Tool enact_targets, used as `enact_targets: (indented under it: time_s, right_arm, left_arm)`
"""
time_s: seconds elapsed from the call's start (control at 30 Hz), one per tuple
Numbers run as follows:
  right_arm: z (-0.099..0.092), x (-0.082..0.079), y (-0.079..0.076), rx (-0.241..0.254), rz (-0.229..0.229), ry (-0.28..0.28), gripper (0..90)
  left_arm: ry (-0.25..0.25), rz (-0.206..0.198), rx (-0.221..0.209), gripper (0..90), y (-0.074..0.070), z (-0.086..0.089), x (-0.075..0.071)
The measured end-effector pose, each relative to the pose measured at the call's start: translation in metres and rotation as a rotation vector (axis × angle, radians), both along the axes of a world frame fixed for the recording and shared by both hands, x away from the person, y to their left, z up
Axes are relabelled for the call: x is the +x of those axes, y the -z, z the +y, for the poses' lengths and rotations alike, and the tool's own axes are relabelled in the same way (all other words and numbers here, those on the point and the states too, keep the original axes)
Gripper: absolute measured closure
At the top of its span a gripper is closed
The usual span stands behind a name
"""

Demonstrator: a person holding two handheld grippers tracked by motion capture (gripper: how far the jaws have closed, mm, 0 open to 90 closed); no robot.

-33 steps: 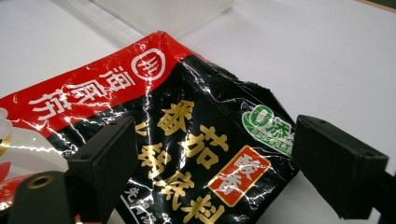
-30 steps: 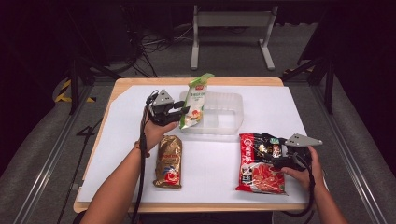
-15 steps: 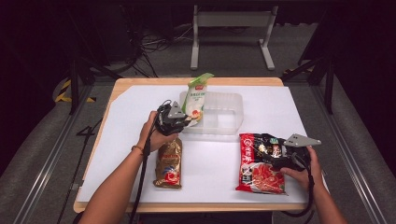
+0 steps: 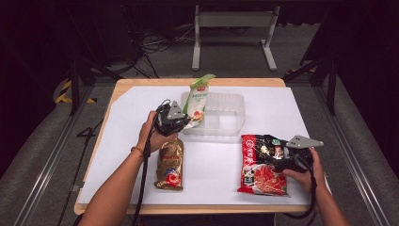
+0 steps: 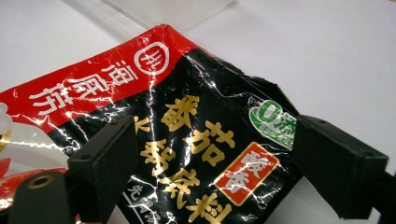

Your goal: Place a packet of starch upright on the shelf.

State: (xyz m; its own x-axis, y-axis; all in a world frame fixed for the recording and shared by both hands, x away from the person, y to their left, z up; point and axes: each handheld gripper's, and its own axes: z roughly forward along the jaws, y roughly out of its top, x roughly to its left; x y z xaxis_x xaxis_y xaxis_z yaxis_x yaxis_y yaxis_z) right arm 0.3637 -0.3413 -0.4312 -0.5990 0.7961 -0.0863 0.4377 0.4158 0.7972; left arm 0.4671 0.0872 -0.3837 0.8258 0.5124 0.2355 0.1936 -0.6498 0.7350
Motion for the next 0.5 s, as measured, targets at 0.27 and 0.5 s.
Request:
enact_targets:
  time_s: [0.27,0.5]
  right_arm:
    - [0.003,0.0,0.0,-0.011,0.0,-0.014,15.4]
    - [0.002,-0.001,0.0,-0.01,0.0,-0.013,15.4]
  left_arm:
    - [0.019,0.067,0.063,90.0,0.012,-0.016,0.013]
    - [0.03,0.126,0.113,90.0,0.013,-0.027,0.024]
